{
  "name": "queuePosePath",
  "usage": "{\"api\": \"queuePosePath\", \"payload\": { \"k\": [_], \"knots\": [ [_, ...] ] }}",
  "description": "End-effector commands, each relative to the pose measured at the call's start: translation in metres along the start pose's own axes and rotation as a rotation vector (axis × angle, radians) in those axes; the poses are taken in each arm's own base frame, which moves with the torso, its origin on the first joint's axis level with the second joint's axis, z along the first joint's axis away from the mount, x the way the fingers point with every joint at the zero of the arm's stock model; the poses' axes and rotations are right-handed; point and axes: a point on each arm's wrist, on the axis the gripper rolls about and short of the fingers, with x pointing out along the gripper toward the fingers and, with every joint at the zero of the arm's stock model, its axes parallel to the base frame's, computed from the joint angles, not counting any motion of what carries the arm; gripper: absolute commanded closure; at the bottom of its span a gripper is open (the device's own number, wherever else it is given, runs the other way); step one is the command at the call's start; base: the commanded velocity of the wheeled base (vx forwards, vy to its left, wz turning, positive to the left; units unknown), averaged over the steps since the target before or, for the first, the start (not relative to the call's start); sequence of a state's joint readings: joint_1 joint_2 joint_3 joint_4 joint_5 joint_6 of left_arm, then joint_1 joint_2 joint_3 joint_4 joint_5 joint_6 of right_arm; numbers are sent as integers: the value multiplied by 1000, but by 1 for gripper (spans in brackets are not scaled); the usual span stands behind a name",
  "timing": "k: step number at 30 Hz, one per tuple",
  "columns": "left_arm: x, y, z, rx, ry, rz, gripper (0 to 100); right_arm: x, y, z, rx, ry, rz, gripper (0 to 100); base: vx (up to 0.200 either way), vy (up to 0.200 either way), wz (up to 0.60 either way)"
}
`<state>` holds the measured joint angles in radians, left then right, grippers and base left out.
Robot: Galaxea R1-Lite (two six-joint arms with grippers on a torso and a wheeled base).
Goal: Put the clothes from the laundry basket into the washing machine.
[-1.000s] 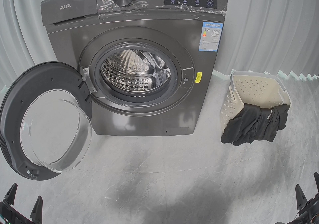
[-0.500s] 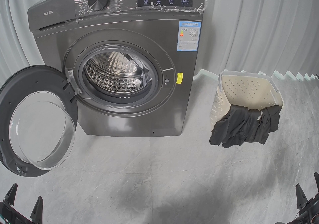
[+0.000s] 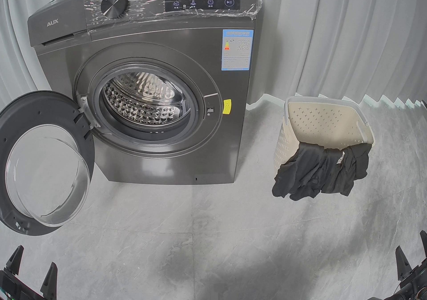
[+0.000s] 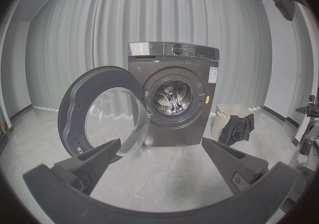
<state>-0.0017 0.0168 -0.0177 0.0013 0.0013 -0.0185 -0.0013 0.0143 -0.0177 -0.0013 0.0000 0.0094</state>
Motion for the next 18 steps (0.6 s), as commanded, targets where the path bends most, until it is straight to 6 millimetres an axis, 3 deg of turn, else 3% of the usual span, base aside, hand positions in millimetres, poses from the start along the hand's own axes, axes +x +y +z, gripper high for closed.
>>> {"api": "queuePosePath", "payload": {
  "k": [1,11,18],
  "knots": [
    [0,0,-5,-1,1,0,0,0,0,-5,0,3,0,0,0,0,0],
    [0,0,-5,0,1,2,0,0,0,-5,0,3,0,0,0,0,0],
    [0,0,-5,0,1,2,0,0,0,-5,0,3,0,0,0,-200,0]
  ]
}}
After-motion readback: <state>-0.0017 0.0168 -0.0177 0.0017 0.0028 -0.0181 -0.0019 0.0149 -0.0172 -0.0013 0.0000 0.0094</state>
